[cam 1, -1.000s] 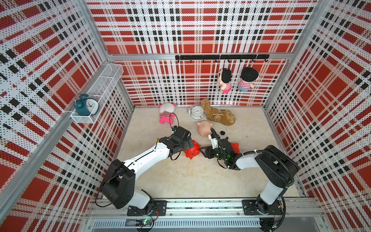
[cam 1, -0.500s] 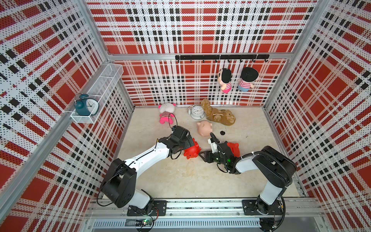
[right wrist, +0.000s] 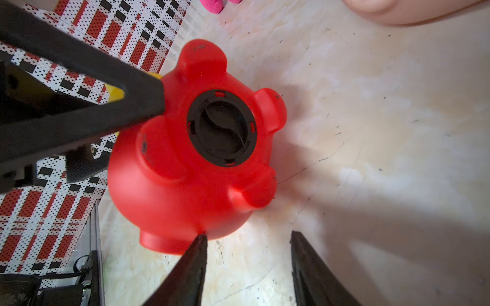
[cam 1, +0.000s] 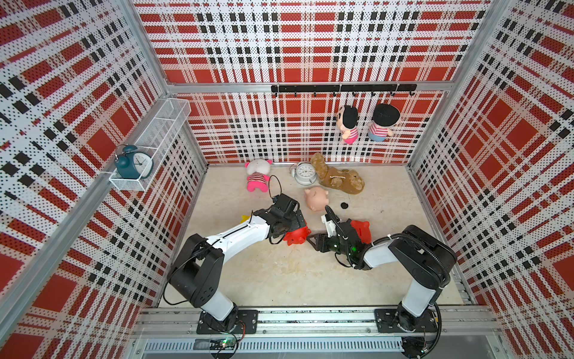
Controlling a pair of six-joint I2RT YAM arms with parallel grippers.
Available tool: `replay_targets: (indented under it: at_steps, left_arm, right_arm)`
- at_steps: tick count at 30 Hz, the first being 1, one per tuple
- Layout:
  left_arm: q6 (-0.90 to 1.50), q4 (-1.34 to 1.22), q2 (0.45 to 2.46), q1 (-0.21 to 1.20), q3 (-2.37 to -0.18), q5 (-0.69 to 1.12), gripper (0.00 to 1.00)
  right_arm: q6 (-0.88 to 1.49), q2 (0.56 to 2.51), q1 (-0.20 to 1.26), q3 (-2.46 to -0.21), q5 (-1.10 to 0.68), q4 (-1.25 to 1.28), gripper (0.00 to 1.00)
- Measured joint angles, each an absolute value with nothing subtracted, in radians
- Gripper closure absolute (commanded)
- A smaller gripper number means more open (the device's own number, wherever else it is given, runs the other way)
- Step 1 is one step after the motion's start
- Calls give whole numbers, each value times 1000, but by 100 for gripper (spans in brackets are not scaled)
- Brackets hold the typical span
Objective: Open piggy banks
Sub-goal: Adjust the piggy bank at the center of the board.
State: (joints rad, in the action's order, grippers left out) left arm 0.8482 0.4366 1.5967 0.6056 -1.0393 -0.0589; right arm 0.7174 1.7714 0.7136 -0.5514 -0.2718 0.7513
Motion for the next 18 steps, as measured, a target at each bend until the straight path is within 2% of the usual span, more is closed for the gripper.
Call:
replay_targets:
  at_steps: [11,18]
  left_arm:
    - [807,410,1631,603,-1039,-50,1]
    - [705,407,1634,587,-1039,-20,0]
  right_arm:
    - [699,1766,718,-546,-263,749,47]
    - [676,1646,695,-485,-258,697,50]
